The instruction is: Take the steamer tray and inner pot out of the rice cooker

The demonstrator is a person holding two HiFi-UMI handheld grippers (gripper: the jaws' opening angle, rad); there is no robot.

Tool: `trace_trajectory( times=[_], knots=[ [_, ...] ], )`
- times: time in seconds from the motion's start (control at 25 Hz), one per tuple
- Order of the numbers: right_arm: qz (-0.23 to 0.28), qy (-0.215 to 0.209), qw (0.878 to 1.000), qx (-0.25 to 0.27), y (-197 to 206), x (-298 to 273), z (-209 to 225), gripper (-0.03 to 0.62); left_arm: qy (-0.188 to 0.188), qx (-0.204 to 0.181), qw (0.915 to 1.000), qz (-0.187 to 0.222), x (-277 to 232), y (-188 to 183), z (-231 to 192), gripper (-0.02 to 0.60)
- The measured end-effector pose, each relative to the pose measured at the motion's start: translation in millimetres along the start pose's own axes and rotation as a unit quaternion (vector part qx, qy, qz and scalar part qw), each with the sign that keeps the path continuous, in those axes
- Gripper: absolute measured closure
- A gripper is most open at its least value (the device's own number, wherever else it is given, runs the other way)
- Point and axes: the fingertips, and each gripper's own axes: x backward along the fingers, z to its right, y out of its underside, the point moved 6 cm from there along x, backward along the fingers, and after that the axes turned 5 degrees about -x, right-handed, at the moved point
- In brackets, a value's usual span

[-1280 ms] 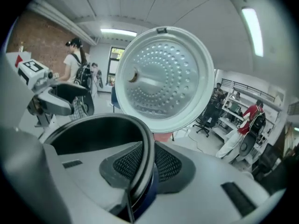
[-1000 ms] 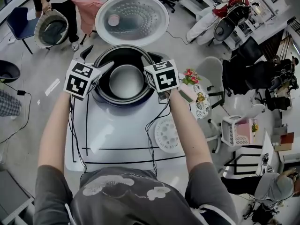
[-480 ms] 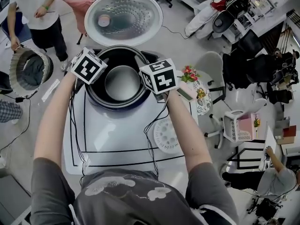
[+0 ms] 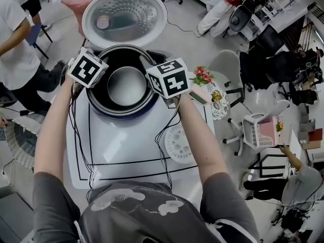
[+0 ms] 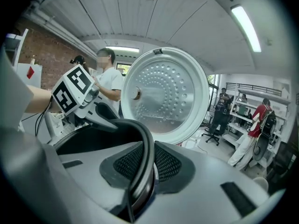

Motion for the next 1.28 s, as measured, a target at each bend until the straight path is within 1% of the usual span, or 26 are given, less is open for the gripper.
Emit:
trace_trajectory(
  times=[0.12, 0.24, 0.4, 0.48, 0.6, 0.76, 1.0, 1.08, 1.16, 1.28],
  knots=[
    [0.017, -0.010, 1.000, -0.013, -9, 18, 4, 0.500, 0.001, -0.001, 1.0000, 0.004, 20, -17, 4, 0.502],
    [0.048, -0.018, 0.999, -0.019, -24, 35, 4, 0.500, -0.018, -0.003, 0.9997, 0.017, 44, -34, 1, 0.502],
    [0.099, -0.027, 0.995, -0.003, -50, 49, 5, 0.504, -0.047, 0.025, 0.9969, 0.058, 66, -54, -11, 0.502],
    [0.116, -0.034, 0.993, 0.002, -62, 64, -5, 0.507, -0.053, 0.037, 0.9955, 0.069, 87, -57, -11, 0.502],
    [0.128, -0.044, 0.991, 0.008, -74, 87, -23, 0.507, -0.062, 0.042, 0.9943, 0.076, 120, -56, -2, 0.502],
    [0.139, -0.055, 0.989, 0.017, -79, 122, -39, 0.507, -0.078, 0.044, 0.9928, 0.080, 160, -60, 20, 0.503],
    [0.166, -0.081, 0.982, 0.042, -83, 171, -64, 0.508, -0.103, 0.069, 0.9888, 0.083, 214, -60, 57, 0.503],
    [0.174, -0.098, 0.979, 0.043, -80, 185, -71, 0.508, -0.119, 0.071, 0.9869, 0.082, 228, -58, 71, 0.503],
    [0.179, -0.124, 0.975, 0.043, -74, 197, -81, 0.508, -0.136, 0.080, 0.9845, 0.077, 243, -50, 89, 0.503],
    [0.181, -0.147, 0.971, 0.046, -66, 216, -97, 0.510, -0.143, 0.095, 0.9827, 0.071, 264, -40, 113, 0.503]
  ],
)
